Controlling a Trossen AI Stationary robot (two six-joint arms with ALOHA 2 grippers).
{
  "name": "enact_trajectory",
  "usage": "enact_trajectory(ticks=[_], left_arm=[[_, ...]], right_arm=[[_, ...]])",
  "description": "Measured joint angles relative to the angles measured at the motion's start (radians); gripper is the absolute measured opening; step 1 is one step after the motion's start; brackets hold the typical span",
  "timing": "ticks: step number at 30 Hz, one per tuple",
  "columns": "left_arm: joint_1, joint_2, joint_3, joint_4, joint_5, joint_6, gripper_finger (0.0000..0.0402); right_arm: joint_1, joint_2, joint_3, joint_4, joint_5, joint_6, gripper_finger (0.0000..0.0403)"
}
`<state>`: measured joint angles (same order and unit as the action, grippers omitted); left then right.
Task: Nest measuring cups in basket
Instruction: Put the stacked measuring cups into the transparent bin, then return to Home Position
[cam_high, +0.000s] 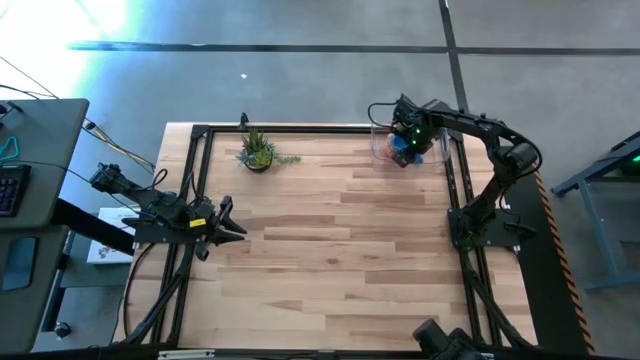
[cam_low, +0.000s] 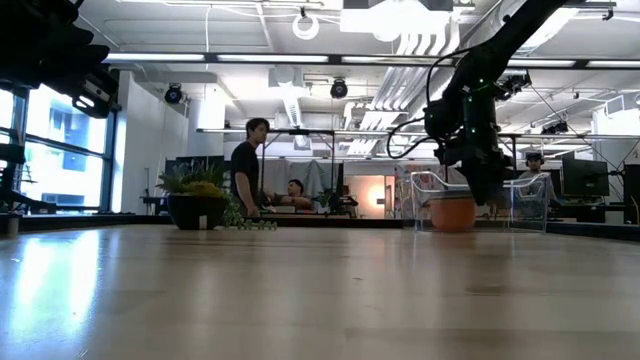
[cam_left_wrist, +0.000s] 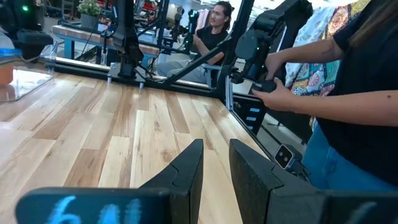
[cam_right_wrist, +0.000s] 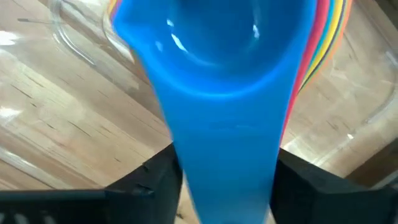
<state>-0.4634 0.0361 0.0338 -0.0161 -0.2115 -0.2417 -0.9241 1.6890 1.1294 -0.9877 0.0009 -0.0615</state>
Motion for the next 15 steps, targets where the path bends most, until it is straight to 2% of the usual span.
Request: enact_trajectory(ticks=[8,15], left_arm=[[0.0,0.0,0.0,0.0,0.0,0.0,0.007],[0.0,0.0,0.0,0.0,0.0,0.0,0.007]], right_arm=[[0.0,-0.019,0.001,-0.022,0.008,0.001,0.0275],[0.0,-0.085,0.062,-0.035,0.002,0.02,0.0285]])
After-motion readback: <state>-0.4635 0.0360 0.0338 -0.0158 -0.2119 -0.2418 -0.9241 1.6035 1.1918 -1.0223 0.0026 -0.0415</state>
